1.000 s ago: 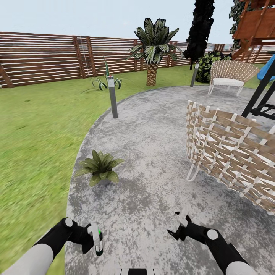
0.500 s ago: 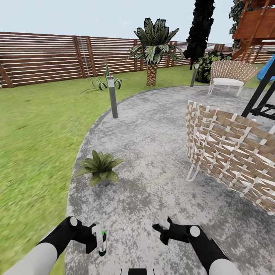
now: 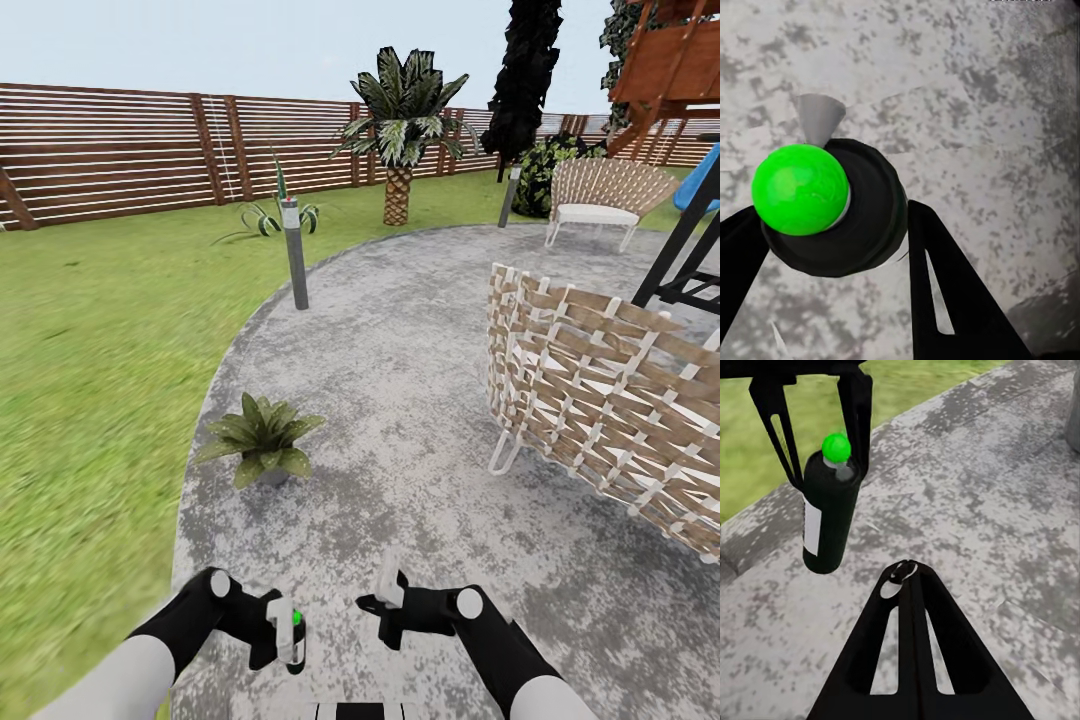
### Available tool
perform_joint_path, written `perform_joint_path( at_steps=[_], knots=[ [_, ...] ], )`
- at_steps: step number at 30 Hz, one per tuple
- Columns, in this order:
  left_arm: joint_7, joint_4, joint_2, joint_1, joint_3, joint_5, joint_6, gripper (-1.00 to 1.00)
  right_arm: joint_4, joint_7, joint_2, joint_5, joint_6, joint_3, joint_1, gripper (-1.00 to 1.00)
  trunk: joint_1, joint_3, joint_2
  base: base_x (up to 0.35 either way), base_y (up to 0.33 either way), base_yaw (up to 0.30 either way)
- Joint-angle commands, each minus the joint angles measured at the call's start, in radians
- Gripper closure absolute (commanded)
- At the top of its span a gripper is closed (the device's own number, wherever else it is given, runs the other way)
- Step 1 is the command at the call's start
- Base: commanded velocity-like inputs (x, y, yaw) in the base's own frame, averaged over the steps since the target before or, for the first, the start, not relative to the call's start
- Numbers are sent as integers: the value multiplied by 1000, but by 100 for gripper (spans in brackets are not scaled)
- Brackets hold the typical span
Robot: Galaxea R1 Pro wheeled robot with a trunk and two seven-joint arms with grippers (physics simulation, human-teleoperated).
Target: Pick up the pesticide atomizer in the garden and spray insectifuge to fully cover both potted plants in the garden.
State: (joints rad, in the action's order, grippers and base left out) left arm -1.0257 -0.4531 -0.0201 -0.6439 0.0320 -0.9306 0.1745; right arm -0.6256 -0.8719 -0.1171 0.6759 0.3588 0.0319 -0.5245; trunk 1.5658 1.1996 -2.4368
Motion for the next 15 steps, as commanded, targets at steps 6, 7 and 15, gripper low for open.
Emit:
perform_joint_path(
  at_steps=[6,7,15],
  knots=[
    [-2,-2,52,0,10,-6,13,100,0,-1,1,9,5,-2,0,100,0,1,0,0,0,0],
    [-2,-3,62,0,11,-6,13,100,0,-1,2,9,5,-2,0,100,0,1,0,0,0,0],
    [3,-9,100,-2,10,-6,13,100,3,0,2,9,6,-3,0,100,0,1,0,0,0,0]
  ],
)
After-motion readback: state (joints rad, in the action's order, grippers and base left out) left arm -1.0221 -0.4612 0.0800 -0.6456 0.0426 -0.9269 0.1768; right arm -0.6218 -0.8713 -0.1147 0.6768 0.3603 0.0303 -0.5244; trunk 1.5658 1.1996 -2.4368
